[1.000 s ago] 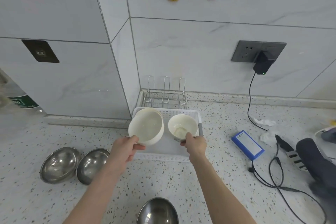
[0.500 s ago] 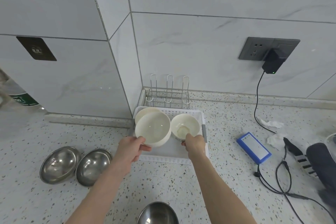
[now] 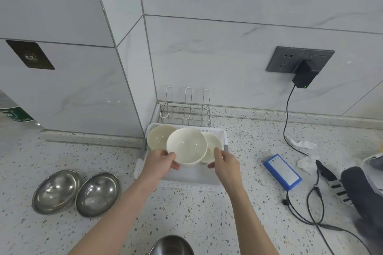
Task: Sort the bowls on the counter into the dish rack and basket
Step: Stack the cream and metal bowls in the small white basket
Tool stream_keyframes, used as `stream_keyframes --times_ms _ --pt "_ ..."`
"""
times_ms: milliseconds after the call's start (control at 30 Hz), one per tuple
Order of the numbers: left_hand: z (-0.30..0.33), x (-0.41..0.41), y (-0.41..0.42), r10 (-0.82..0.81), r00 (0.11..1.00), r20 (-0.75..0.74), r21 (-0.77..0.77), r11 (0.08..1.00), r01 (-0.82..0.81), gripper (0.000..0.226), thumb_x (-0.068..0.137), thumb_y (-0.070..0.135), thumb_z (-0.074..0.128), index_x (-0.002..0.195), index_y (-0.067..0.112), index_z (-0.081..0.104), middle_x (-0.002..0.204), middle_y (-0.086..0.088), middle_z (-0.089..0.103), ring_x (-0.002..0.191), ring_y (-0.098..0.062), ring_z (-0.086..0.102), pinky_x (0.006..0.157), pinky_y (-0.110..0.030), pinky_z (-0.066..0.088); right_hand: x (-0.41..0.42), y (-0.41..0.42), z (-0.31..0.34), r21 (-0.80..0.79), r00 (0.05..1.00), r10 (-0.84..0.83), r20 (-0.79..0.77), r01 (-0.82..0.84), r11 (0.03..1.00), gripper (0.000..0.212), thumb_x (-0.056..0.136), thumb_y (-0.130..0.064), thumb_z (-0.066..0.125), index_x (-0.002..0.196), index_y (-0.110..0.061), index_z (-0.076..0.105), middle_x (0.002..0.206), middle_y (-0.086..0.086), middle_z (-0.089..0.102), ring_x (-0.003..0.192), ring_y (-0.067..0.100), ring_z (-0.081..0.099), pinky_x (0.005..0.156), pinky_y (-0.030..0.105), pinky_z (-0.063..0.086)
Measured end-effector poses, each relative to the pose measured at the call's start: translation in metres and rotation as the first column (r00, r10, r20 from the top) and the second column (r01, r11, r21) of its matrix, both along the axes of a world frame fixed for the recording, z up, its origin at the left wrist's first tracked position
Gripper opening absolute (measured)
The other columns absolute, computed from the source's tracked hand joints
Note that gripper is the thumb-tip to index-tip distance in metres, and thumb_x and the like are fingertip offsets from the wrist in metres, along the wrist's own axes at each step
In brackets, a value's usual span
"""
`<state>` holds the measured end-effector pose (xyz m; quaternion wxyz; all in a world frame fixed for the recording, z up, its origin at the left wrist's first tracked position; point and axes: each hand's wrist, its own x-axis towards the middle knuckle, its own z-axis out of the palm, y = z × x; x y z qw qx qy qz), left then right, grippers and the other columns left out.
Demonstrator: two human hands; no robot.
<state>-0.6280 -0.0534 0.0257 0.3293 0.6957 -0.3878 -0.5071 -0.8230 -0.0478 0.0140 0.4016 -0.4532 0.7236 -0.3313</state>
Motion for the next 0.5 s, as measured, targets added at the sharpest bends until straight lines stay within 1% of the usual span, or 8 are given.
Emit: stream_keyframes --times_ms 67,133,167,233,267,333,400,500 --pt "-0.003 -0.011 -0.009 -0.027 0.999 0.020 -0.008 1.000 0.028 0.012 0.090 0.015 0.057 0.083 0.011 0.066 0.064 -0.005 0.074 0.030 -0.004 0.033 0.037 -0.018 0.026 -0.003 0.004 0.005 -0.022 0.997 0.048 0.059 -0.046 0.999 0.024 0.097 -0.042 0.045 0.100 -0.027 0.064 0.066 -0.003 0.072 0.073 0.004 0.063 0.060 0.023 0.041" --pt "-0.007 -0.021 -0.017 -0.061 0.998 0.036 -0.009 0.998 0.061 0.011 0.090 0.015 0.057 0.085 0.012 0.066 0.062 -0.004 0.074 0.030 -0.003 0.035 0.036 -0.017 0.026 -0.004 0.003 0.007 -0.040 0.996 0.070 0.047 -0.068 0.997 0.018 0.095 -0.039 0.050 0.104 -0.030 0.062 0.067 -0.004 0.072 0.071 0.001 0.064 0.058 0.020 0.041" --pt "-0.008 -0.025 -0.021 -0.076 0.996 0.041 -0.010 0.997 0.077 0.011 0.090 0.015 0.056 0.085 0.012 0.065 0.061 -0.004 0.074 0.030 -0.003 0.036 0.036 -0.017 0.026 -0.005 0.001 0.007 -0.040 0.997 0.078 0.018 -0.077 0.996 0.016 0.094 -0.034 0.051 0.103 -0.027 0.063 0.068 -0.003 0.072 0.067 0.003 0.064 0.056 0.019 0.041" --pt "-0.012 -0.031 -0.027 -0.103 0.994 0.047 -0.011 0.995 0.104 0.012 0.090 0.014 0.057 0.081 0.011 0.065 0.061 -0.005 0.074 0.030 -0.003 0.037 0.035 -0.017 0.026 -0.005 -0.005 0.006 -0.021 0.996 0.078 -0.047 -0.079 0.997 0.018 0.092 -0.022 0.051 0.094 -0.013 0.066 0.070 0.001 0.072 0.062 0.014 0.062 0.052 0.022 0.043" --pt "-0.013 -0.034 -0.030 -0.112 0.993 0.041 -0.007 0.994 0.113 0.014 0.091 0.016 0.058 0.080 0.011 0.065 0.061 -0.005 0.073 0.030 -0.003 0.037 0.035 -0.017 0.026 -0.005 -0.009 0.006 -0.005 0.995 0.064 -0.076 -0.065 0.998 0.019 0.091 -0.018 0.050 0.092 -0.007 0.066 0.073 0.005 0.072 0.066 0.020 0.063 0.054 0.026 0.045" --pt "-0.015 -0.039 -0.034 -0.126 0.992 0.022 0.003 0.992 0.126 0.018 0.094 0.024 0.059 0.081 0.012 0.065 0.063 -0.005 0.073 0.030 -0.004 0.037 0.035 -0.017 0.026 -0.004 -0.016 0.004 0.025 0.992 0.043 -0.119 -0.040 0.999 0.020 0.092 -0.015 0.048 0.094 -0.002 0.063 0.080 0.013 0.071 0.074 0.026 0.065 0.054 0.027 0.044" --pt "-0.016 -0.042 -0.037 -0.126 0.992 -0.006 0.020 0.992 0.126 0.019 0.096 0.028 0.059 0.085 0.015 0.066 0.068 -0.006 0.074 0.034 -0.006 0.036 0.036 -0.017 0.026 -0.004 -0.023 0.001 0.048 0.986 0.043 -0.160 -0.036 0.998 0.021 0.093 -0.015 0.046 0.099 0.000 0.061 0.085 0.015 0.070 0.069 0.022 0.060 0.050 0.025 0.040" --pt "-0.019 -0.045 -0.041 -0.116 0.992 -0.038 0.046 0.992 0.118 0.017 0.096 0.022 0.058 0.102 0.009 0.068 0.078 -0.009 0.075 0.038 -0.009 0.033 0.037 -0.018 0.025 -0.005 -0.031 -0.002 0.081 0.976 0.029 -0.215 -0.011 0.997 0.024 0.093 -0.015 0.046 0.097 0.003 0.061 0.086 0.015 0.069 0.064 0.018 0.052 0.047 0.024 0.035"
